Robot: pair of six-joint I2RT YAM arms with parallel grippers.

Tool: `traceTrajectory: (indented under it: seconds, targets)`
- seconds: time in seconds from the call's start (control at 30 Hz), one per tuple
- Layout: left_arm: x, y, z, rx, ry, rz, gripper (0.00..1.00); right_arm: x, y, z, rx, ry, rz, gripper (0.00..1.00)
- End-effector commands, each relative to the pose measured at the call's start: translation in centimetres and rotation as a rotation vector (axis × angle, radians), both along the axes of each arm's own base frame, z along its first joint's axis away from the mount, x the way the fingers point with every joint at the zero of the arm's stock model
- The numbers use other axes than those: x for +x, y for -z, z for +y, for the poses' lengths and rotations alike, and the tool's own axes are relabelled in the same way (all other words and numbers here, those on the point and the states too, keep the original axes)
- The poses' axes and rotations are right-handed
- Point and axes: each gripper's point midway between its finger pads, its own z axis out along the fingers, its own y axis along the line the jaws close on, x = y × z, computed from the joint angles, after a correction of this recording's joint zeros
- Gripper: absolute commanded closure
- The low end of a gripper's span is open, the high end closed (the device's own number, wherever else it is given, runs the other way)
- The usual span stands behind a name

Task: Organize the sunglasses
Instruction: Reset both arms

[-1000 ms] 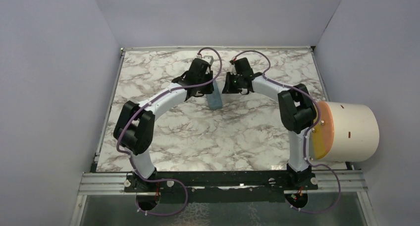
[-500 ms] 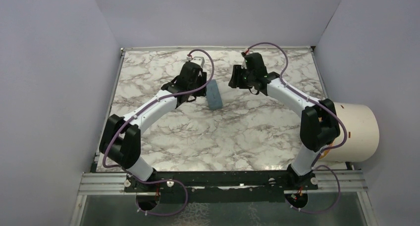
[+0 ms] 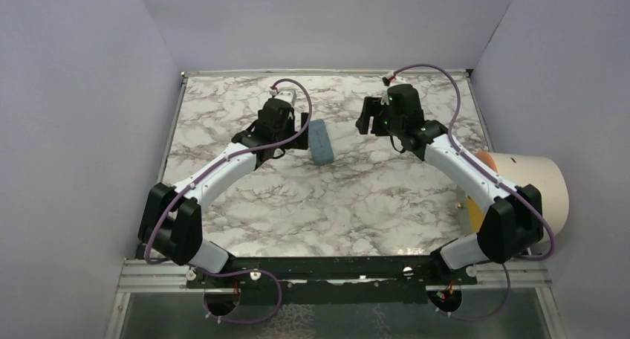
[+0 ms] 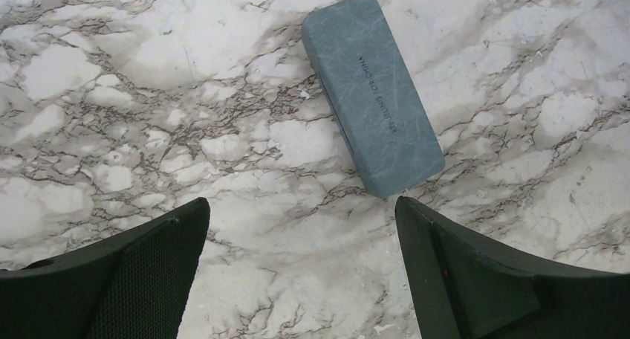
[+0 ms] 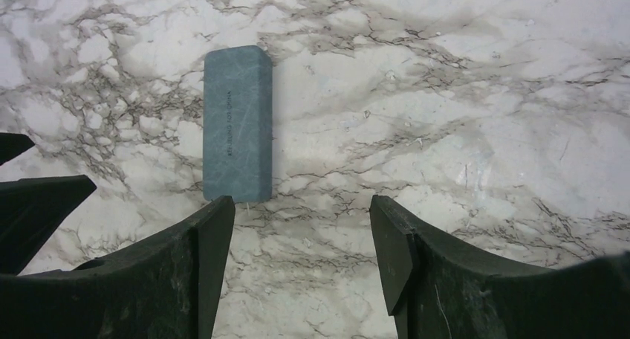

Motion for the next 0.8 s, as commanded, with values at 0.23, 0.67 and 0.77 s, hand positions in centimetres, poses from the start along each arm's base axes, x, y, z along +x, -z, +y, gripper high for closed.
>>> traceTrajectory:
  seconds: [0.23, 0.67, 0.77]
  targets:
    - [-0.9, -1.0, 2.8, 0.036, -0.043, -0.06, 0.01, -2.2, 0.0, -2.9, -0.075, 0.064, -0.029, 0.29]
    - [-1.7, 0.1, 4.1, 0.023, -0.056, -0.032, 0.01, -3.5, 1.5, -3.2, -0.056, 0.063, -0.002, 0.27]
    - [-1.7, 0.0, 4.1, 0.02, -0.055, -0.035, 0.01, -3.5, 1.8, -3.1, -0.06, 0.061, 0.012, 0.27]
